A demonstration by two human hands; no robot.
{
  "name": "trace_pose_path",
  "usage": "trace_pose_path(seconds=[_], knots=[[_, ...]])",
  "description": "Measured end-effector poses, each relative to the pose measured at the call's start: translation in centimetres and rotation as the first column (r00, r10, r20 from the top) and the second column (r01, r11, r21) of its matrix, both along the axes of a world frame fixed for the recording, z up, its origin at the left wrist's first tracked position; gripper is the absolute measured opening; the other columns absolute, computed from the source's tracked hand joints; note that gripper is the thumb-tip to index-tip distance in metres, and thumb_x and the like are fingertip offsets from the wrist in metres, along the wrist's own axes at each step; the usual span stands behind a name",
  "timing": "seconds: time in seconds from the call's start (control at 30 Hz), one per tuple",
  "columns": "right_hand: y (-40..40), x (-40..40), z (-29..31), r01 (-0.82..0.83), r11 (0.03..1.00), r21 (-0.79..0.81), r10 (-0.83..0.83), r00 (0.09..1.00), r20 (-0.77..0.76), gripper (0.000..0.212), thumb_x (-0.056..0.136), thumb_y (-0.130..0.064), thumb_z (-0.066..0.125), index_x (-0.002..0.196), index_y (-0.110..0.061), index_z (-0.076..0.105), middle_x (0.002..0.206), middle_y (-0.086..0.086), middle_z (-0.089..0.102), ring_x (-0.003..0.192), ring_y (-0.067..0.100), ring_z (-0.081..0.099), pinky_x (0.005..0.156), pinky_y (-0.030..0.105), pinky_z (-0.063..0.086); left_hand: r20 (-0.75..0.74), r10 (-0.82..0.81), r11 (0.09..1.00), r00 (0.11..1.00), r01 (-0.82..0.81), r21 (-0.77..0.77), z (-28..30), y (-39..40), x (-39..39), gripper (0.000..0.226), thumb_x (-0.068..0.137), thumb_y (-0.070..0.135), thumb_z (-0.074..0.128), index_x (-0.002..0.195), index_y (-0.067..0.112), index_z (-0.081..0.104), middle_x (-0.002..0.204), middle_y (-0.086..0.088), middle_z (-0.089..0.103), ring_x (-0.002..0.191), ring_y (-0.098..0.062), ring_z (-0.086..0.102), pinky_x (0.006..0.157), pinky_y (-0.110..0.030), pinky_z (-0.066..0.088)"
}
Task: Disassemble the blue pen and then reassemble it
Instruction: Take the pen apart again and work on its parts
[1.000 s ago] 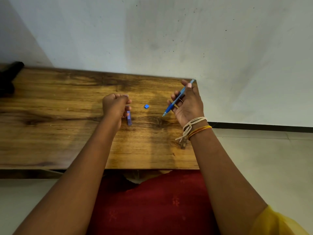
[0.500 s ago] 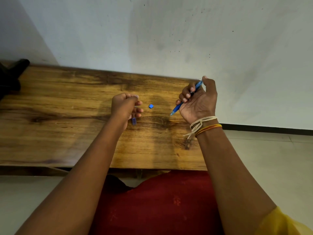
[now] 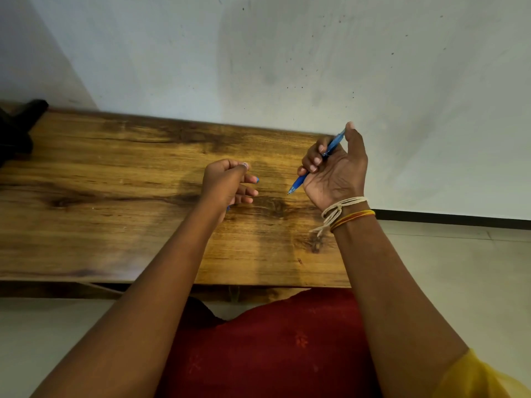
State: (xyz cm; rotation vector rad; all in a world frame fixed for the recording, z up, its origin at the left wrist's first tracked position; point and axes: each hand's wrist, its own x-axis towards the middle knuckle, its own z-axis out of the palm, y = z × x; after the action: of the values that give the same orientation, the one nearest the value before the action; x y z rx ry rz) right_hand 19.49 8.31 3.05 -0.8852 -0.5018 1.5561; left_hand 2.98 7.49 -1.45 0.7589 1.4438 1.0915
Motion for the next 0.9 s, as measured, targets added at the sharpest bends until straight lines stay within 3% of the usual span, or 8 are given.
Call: trace_pose_path(seconds=[0.1, 0.37, 0.57, 0.9], knots=[[0.0, -0.1, 0.0, -0.005, 1.0, 0.025, 0.005, 1.0, 0.026, 0.05, 0.095, -0.045, 0.032, 0.059, -0.011, 0.039, 0.054, 0.002, 0.026, 0.051, 0.016, 0.022, 0.055, 0.03, 0.023, 0.019, -0.042, 0.999, 0.999, 0.042, -0.016, 0.1, -0.1, 0.5, 0.011, 0.095, 0.01, 0.051, 0.094, 0.007, 0.062, 0.082, -0.013, 0.071, 0.054, -0.019, 0.067, 0.047, -0.025, 0.054], [0.1, -0.5, -0.1, -0.059, 0.992, 0.114, 0.017, 0.941, 0.338, 0.053, 0.099, -0.039, 0.032, 0.056, -0.011, 0.046, 0.044, -0.002, 0.032, 0.047, 0.016, 0.023, 0.052, 0.03, 0.023, 0.24, -0.176, 0.976, 0.955, 0.201, -0.081, 0.3, -0.7, 1.9, 0.031, 0.101, 0.025, 0.042, 0.114, 0.001, 0.056, 0.1, -0.022, 0.069, 0.082, -0.031, 0.069, 0.069, -0.035, 0.058], [0.0, -0.6, -0.4, -0.092, 0.989, 0.119, 0.04, 0.924, 0.38, 0.055, 0.1, -0.041, 0.034, 0.057, -0.011, 0.05, 0.045, -0.001, 0.034, 0.047, 0.015, 0.025, 0.053, 0.03, 0.023, 0.371, -0.196, 0.946, 0.908, 0.275, -0.172, 0.1, -0.7, 2.4, 0.039, 0.101, 0.037, 0.037, 0.113, 0.003, 0.054, 0.103, -0.025, 0.067, 0.087, -0.035, 0.067, 0.078, -0.04, 0.055], [0.1, -0.5, -0.3, -0.069, 0.989, 0.129, 0.019, 0.935, 0.355, 0.052, 0.1, -0.039, 0.036, 0.059, -0.01, 0.049, 0.046, -0.004, 0.041, 0.049, 0.015, 0.026, 0.054, 0.03, 0.023, 0.41, -0.183, 0.944, 0.893, 0.277, -0.182, -0.3, -0.4, 2.5, 0.042, 0.101, 0.04, 0.035, 0.112, 0.004, 0.055, 0.106, -0.027, 0.067, 0.09, -0.036, 0.069, 0.073, -0.038, 0.058]])
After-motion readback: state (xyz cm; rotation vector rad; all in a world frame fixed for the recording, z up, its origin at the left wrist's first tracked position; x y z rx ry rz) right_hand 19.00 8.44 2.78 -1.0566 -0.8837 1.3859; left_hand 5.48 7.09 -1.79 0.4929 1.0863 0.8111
